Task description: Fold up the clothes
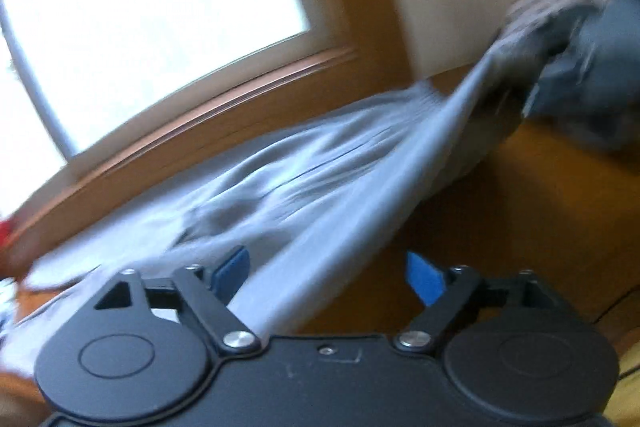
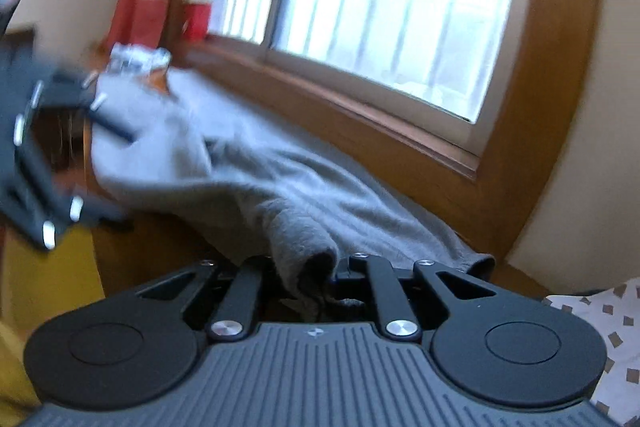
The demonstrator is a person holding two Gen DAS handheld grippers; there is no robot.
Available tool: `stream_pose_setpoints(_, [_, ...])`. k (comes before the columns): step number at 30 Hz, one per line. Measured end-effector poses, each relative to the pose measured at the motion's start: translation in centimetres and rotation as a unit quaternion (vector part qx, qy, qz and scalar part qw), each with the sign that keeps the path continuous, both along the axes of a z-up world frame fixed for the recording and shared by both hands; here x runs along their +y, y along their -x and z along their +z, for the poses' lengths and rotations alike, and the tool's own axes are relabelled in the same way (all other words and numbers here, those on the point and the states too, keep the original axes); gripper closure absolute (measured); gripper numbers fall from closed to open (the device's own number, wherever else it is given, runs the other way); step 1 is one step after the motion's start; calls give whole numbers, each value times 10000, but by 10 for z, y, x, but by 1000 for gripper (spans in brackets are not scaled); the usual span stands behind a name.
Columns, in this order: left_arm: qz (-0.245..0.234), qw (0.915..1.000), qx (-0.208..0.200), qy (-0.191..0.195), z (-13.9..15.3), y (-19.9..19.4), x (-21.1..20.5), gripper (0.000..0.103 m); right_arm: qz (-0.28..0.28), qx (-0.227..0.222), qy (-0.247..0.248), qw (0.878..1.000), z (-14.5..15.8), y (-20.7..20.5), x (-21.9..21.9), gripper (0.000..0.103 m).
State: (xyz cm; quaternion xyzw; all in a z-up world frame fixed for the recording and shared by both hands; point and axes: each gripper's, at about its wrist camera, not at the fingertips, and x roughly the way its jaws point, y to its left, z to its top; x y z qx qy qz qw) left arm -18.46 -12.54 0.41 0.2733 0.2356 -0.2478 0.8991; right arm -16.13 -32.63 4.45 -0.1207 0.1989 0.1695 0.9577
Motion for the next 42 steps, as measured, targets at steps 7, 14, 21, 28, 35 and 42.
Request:
stream_pose_setpoints(7, [740, 9916, -805, -697, -45, -23, 22, 19, 83, -156, 138, 9997, 18, 6, 7, 92])
stream_pose_setpoints(14, [768, 9963, -327, -204, -43, -45, 36, 100, -59, 33, 79, 9999, 2, 27, 8, 91])
stream_pose_setpoints(21, [1448, 9884, -384, 263, 36, 19, 70, 100, 68, 567, -317, 9979, -12, 55, 14, 91])
stream_pose_setpoints(28, [1335, 9893, -530, -267, 74, 7, 52, 96, 34, 971, -885, 9913, -10, 76, 15, 91])
stream_pose_setpoints(35, [307, 9908, -1176, -600, 106, -58, 17, 94, -696, 753, -1733, 9795, 12, 57, 3, 91])
stream_pose_setpoints(42, [-745, 9895, -881, -873, 77, -178, -45, 94, -1842, 928, -2126, 9551, -6, -30, -39, 91])
